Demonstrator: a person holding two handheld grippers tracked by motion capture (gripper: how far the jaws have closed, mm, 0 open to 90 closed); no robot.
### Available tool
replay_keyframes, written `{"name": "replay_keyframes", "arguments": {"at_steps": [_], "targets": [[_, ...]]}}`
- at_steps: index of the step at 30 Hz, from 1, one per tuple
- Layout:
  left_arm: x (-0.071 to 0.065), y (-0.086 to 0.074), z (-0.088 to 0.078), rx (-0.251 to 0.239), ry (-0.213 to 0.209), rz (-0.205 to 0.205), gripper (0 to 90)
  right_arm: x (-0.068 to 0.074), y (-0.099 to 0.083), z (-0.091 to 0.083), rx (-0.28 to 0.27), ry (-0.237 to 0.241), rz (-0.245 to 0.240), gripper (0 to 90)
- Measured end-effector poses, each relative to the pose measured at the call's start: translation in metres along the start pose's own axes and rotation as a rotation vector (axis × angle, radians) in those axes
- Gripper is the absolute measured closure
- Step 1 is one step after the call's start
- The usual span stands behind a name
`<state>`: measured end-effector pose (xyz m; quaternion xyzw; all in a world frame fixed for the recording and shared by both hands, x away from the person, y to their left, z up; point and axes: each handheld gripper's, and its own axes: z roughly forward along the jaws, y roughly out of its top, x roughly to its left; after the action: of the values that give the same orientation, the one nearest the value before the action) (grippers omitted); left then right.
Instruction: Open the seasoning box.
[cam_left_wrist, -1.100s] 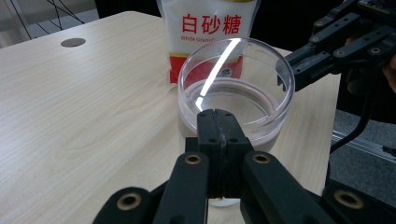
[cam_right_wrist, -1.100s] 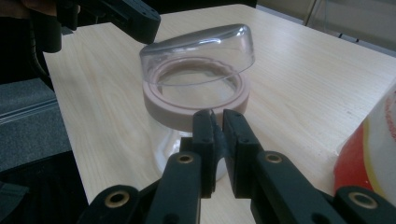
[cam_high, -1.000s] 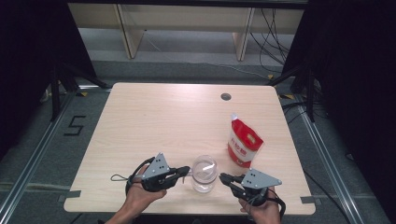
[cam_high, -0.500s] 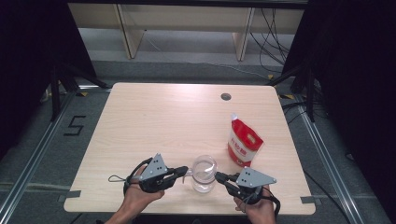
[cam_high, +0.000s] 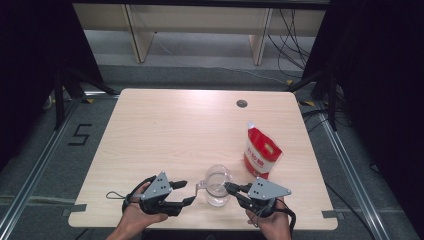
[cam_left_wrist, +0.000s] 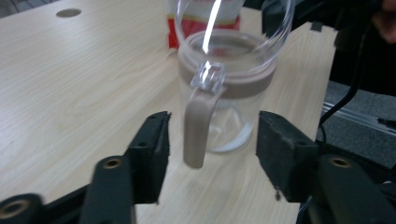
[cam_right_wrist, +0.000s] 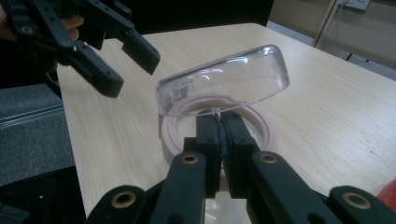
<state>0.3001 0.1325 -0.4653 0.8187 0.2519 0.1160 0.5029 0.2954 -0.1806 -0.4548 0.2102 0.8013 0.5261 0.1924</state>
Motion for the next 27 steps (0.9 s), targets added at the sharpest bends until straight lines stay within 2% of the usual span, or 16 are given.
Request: {"name": "replay_keyframes", "arguments": {"at_steps": [1, 2, 5, 6, 7, 9, 11, 13, 15, 16, 17, 20, 21, 22, 25, 27], "targets": [[0.002, -0.002, -0.001, 0.008, 0.012, -0.010, 37.9, 0.001, 0.000, 0.001, -0.003, -0.001, 0.009, 86.8], [0.005, -0.005, -0.001, 0.008, 0.028, -0.037, 33.7, -0.001, 0.002, 0.002, -0.010, 0.007, -0.016, 86.8], [0.007, -0.009, -0.002, 0.014, 0.043, -0.051, 29.8, 0.002, 0.004, 0.002, -0.001, 0.008, -0.001, 86.6], [0.008, -0.011, -0.002, 0.023, 0.053, -0.041, 27.4, 0.003, 0.004, 0.003, -0.011, 0.000, 0.006, 86.5], [0.008, -0.012, -0.001, 0.043, 0.056, -0.052, 25.0, 0.004, 0.005, 0.004, -0.018, 0.002, -0.004, 86.3], [0.008, -0.014, 0.000, 0.042, 0.049, -0.051, 23.1, 0.004, 0.007, 0.004, -0.017, 0.006, -0.004, 86.0], [0.009, -0.017, 0.000, 0.070, 0.059, -0.025, 22.0, 0.005, 0.007, 0.004, -0.021, 0.006, -0.007, 85.8], [0.007, -0.018, 0.001, 0.058, 0.060, -0.029, 18.5, 0.007, 0.009, 0.006, -0.031, 0.002, -0.004, 85.7], [0.006, -0.019, 0.001, 0.051, 0.063, -0.042, 17.7, 0.007, 0.009, 0.006, -0.028, 0.016, -0.007, 85.7], [0.007, -0.020, 0.000, 0.057, 0.067, -0.041, 17.1, 0.009, 0.010, 0.006, -0.023, 0.006, 0.009, 85.5], [0.008, -0.021, 0.000, 0.067, 0.074, -0.031, 17.1, 0.008, 0.011, 0.007, -0.033, 0.006, -0.014, 85.3], [0.008, -0.022, 0.001, 0.050, 0.074, -0.037, 17.1, 0.010, 0.012, 0.008, -0.039, 0.013, -0.015, 85.3], [0.011, -0.022, -0.001, 0.079, 0.080, -0.015, 17.1, 0.011, 0.013, 0.009, -0.040, 0.014, -0.018, 85.3], [0.010, -0.023, 0.000, 0.067, 0.072, -0.029, 17.1, 0.013, 0.014, 0.010, -0.035, 0.027, -0.013, 85.2], [0.009, -0.023, 0.000, 0.069, 0.077, -0.026, 17.1, 0.014, 0.015, 0.012, -0.042, 0.031, -0.021, 84.4], [0.008, -0.023, 0.002, 0.048, 0.070, -0.041, 17.1, 0.016, 0.016, 0.014, -0.049, 0.033, -0.021, 84.2]]}}
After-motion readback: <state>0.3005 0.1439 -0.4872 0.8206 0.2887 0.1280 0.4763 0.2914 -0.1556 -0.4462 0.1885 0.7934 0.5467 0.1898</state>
